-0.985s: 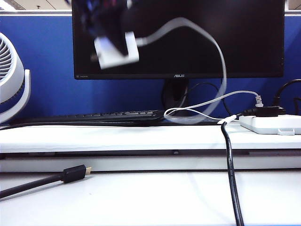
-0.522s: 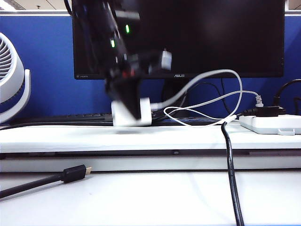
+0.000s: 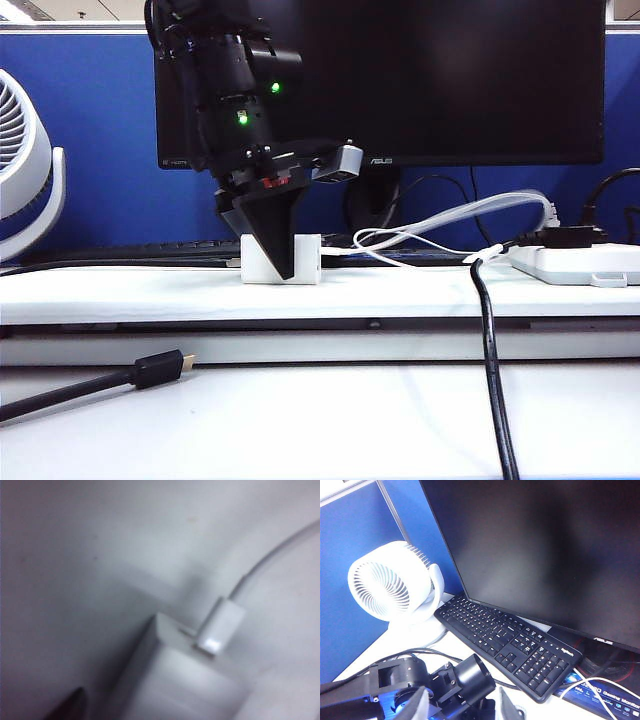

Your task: Pick up the Type-C charging cable and the charging base, insert one end of the Type-C charger into the corresponding slot on the base, and finally place the plugged-in charger back on the table.

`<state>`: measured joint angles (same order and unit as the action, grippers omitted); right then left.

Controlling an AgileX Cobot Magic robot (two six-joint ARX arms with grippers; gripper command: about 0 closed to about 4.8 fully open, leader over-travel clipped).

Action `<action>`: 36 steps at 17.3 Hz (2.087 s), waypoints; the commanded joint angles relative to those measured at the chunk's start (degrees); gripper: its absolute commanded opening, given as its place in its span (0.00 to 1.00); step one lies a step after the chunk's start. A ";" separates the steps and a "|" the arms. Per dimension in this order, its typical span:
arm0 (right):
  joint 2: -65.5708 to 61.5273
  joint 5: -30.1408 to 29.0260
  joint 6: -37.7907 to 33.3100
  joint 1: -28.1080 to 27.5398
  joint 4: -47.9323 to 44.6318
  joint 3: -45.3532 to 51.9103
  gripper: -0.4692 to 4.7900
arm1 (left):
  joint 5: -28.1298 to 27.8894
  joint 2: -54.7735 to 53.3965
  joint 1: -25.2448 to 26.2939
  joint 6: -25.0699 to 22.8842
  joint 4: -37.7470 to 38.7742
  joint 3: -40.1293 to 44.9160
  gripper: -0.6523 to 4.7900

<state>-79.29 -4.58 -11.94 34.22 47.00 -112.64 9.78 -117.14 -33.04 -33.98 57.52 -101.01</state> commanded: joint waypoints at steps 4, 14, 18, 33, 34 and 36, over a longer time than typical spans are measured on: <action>0.35 0.00 1.29 0.04 -0.94 -0.28 0.43 | -2.38 5.42 0.04 0.09 1.33 -0.33 0.70; 2.40 8.98 6.08 0.07 0.37 -0.28 0.08 | -6.12 26.97 0.07 10.91 2.14 -0.33 0.11; 9.99 5.70 15.47 0.28 3.41 -0.09 0.08 | -6.60 43.76 0.04 18.47 3.04 -0.33 0.11; 52.78 3.10 8.72 0.20 -31.12 78.34 0.08 | -2.80 105.88 0.07 28.76 0.74 43.47 0.11; 52.85 3.76 8.74 0.20 -32.61 81.05 0.08 | -2.05 106.18 0.09 28.76 -7.02 50.16 0.11; 52.96 4.70 8.66 0.20 -35.28 86.33 0.08 | -2.19 105.11 0.09 29.99 -24.61 63.32 0.11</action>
<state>-26.50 -0.16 -3.01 34.35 13.91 -27.51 7.42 -11.84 -33.01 -4.75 41.25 -40.25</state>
